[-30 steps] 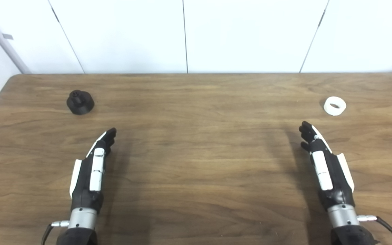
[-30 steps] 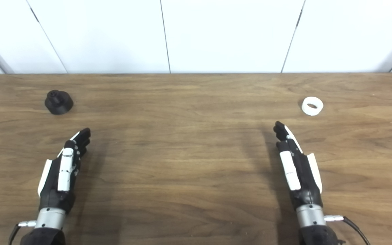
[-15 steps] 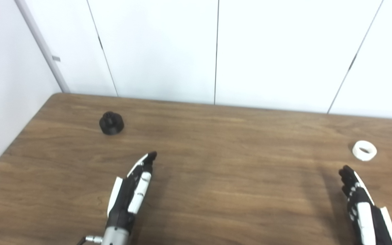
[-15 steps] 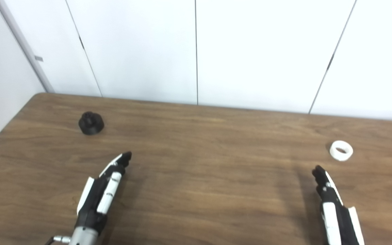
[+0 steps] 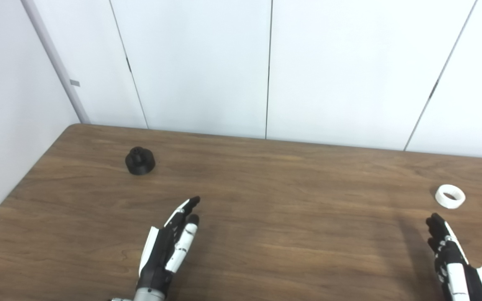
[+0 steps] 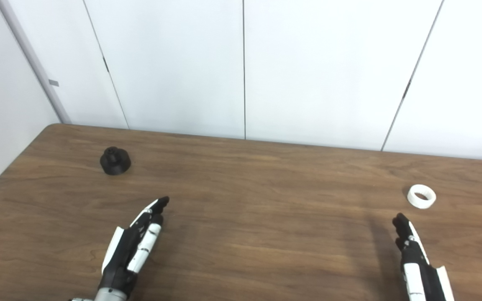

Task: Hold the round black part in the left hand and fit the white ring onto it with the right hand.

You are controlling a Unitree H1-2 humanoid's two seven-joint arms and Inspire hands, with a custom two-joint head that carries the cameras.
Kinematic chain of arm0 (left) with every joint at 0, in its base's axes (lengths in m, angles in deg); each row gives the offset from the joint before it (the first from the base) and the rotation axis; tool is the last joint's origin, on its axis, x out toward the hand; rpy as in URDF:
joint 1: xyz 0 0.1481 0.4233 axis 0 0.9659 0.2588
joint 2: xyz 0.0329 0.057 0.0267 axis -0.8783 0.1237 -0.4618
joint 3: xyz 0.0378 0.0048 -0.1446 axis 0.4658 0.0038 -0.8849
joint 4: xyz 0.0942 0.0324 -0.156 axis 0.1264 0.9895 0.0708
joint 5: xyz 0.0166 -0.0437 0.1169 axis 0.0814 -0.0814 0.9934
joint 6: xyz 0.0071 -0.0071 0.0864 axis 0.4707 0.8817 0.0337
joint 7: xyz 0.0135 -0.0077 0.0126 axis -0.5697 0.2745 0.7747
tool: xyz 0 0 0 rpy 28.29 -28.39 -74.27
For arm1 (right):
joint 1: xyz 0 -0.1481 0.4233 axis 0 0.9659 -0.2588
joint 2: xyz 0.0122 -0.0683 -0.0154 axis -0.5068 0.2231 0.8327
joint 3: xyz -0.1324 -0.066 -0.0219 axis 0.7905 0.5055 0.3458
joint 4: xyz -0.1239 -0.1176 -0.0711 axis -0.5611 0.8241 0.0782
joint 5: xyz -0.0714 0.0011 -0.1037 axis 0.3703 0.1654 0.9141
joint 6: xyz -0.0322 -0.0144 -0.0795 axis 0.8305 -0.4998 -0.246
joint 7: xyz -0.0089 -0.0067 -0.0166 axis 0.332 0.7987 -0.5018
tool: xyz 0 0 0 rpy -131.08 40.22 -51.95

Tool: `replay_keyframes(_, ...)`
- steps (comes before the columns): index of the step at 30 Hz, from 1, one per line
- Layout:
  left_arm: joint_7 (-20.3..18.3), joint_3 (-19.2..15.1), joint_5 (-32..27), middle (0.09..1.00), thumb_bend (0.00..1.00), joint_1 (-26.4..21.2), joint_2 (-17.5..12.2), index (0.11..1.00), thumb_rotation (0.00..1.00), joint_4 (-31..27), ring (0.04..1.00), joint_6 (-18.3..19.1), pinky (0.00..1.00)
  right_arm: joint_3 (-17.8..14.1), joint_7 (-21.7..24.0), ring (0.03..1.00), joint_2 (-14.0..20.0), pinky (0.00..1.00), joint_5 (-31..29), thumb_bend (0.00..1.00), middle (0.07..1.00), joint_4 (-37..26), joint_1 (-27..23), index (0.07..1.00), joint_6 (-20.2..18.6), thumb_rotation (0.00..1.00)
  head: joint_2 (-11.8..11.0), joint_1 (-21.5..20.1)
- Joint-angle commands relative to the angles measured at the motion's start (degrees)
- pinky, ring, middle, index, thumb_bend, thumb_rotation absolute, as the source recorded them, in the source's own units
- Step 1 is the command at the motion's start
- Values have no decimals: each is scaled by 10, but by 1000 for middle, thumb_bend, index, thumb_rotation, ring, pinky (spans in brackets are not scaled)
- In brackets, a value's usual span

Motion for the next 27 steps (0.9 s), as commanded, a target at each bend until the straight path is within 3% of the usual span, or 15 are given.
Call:
replay_keyframes(1,7,-4,-12,921,521,31,12,897,485,-20,948,20,975,-2,-1,975,3,1000,0,471,949,35,20,952,21,1000,1,1)
replay_keyframes(6,39,-10,61,888,676,22,7,874,214,-69,904,70,913,-4,-1,965,6,1000,-1,475,940,39,19,946,23,1000,2,1)
replay_keyframes(9,55,-26,120,900,746,1,-7,901,109,-103,929,111,961,-7,-1,973,6,1000,-8,471,947,35,18,950,16,1000,2,1)
replay_keyframes(13,47,-44,182,941,785,-27,-36,923,102,-134,967,161,986,-9,-3,973,6,1000,-6,452,949,32,19,953,10,1000,0,0)
replay_keyframes(20,32,-87,210,982,755,-93,-81,970,266,-140,952,236,834,-10,-5,967,7,1000,0,452,946,32,17,953,10,1000,1,-1)
replay_keyframes(24,20,-120,229,999,754,-129,-103,969,302,-99,995,246,943,-12,-9,955,4,996,2,471,938,38,15,949,14,1000,-2,-5)
replay_keyframes(27,4,-146,228,1000,783,-151,-106,958,300,-68,1000,246,954,-11,-12,948,5,991,8,464,931,40,16,948,17,1000,-2,-6)
